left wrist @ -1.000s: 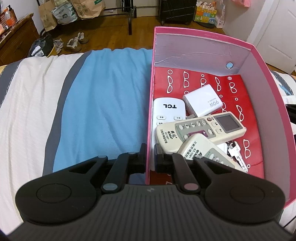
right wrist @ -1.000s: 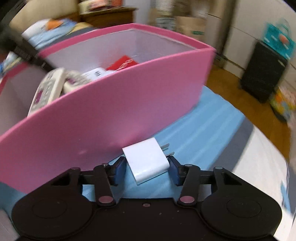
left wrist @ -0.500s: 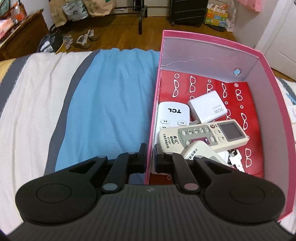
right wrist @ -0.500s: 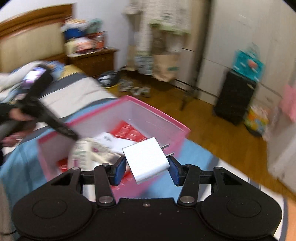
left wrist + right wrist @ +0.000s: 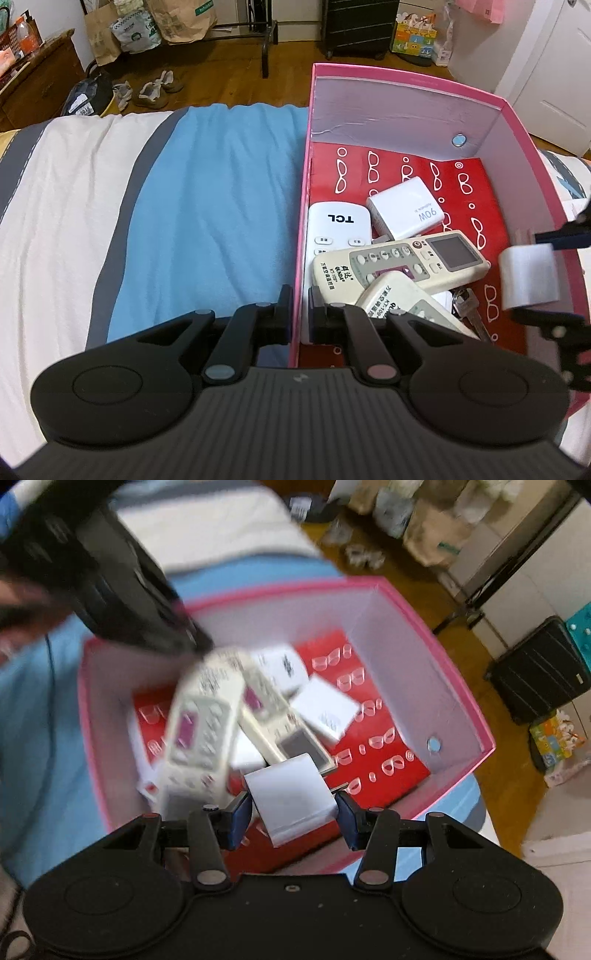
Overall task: Organize rigid objects
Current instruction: 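Lower the white charger cube into the box and release it, then move the right tool back toward the keys on the bed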
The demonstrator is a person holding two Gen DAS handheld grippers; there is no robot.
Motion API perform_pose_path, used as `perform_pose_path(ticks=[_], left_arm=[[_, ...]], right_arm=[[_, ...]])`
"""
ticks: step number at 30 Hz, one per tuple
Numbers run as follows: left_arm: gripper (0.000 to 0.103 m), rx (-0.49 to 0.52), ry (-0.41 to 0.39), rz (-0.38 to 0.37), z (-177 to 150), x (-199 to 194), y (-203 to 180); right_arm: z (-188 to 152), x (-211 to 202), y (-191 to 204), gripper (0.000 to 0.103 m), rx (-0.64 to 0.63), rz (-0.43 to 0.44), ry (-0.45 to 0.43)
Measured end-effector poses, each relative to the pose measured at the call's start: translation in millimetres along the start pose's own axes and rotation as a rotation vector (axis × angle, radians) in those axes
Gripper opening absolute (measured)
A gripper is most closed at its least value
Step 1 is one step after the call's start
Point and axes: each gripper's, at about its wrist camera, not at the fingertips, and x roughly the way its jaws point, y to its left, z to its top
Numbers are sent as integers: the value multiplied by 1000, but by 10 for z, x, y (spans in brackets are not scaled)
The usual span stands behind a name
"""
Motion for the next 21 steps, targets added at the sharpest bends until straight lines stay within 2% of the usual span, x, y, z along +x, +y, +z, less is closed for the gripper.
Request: perform_pose_path(ticks=[5,9,13,16,21], left_arm=[[6,-3,-1,9,6,-5,-18],[6,-5,-24,16,-25,-22,-22],[6,-10,-21,36,-8,-35,-51],[7,-4,-18,38,-10,-32,-43],[7,11,-11,50,-1,-24,-75]], right_arm=[[-2,142,9,54,-5,42,13],[-32,182,35,60,-31,-13,17],[-121,-127,-76,63,49,11,-104],[-266,-454,-154,64,133,-16,-211],[-722,-921,-361,66,368,-46,-375]])
